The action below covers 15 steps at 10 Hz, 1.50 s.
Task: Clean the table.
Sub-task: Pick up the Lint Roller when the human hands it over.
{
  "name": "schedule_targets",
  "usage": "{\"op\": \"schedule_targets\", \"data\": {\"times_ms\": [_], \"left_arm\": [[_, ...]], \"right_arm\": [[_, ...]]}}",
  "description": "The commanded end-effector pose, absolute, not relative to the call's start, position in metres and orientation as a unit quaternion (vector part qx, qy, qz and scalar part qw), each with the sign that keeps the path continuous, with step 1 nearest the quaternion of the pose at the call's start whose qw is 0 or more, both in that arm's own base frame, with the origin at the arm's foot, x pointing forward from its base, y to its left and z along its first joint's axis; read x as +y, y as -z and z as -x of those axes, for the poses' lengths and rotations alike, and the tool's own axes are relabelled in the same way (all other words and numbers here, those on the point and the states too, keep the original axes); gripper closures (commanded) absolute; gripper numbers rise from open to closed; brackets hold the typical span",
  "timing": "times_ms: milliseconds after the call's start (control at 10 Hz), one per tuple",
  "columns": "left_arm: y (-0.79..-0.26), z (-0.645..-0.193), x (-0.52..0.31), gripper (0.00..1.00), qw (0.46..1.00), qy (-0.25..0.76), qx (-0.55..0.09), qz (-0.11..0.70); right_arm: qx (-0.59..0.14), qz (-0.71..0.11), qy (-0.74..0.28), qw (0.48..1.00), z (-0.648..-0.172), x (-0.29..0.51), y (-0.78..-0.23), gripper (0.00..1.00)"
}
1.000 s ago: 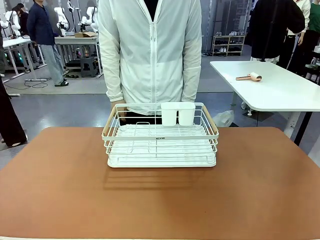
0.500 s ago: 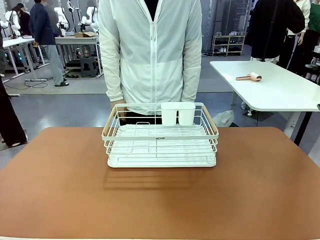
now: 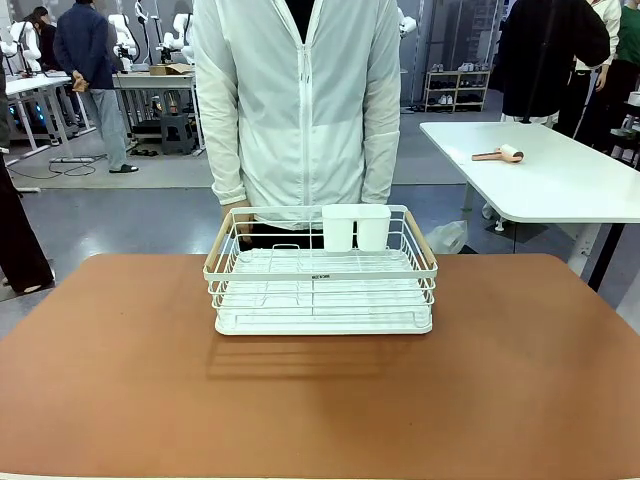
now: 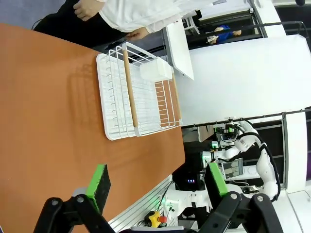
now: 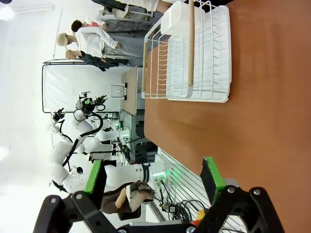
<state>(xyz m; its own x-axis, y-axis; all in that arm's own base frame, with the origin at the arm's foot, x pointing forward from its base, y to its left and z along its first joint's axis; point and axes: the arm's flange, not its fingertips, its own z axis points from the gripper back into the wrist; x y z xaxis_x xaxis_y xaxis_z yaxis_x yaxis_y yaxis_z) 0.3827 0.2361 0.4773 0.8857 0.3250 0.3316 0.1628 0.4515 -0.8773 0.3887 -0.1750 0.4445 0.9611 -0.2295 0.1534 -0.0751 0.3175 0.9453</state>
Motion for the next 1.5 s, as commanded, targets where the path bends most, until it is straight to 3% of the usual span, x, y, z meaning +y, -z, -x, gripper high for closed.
{"op": "schedule_targets", "data": {"times_ms": [0, 1400], "left_arm": [[-0.4791, -0.3808, 0.2364, 0.0, 0.814, -0.042, -0.237, 0.529], [-0.4791, -0.3808, 0.2364, 0.0, 0.814, -0.042, -0.237, 0.529]], "right_arm": [[-0.13, -0.588, 0.046, 0.797, -0.3891, -0.1727, -0.4459, 0.0], [-0.13, -0.588, 0.046, 0.797, -0.3891, -0.1727, -0.4459, 0.0]]}}
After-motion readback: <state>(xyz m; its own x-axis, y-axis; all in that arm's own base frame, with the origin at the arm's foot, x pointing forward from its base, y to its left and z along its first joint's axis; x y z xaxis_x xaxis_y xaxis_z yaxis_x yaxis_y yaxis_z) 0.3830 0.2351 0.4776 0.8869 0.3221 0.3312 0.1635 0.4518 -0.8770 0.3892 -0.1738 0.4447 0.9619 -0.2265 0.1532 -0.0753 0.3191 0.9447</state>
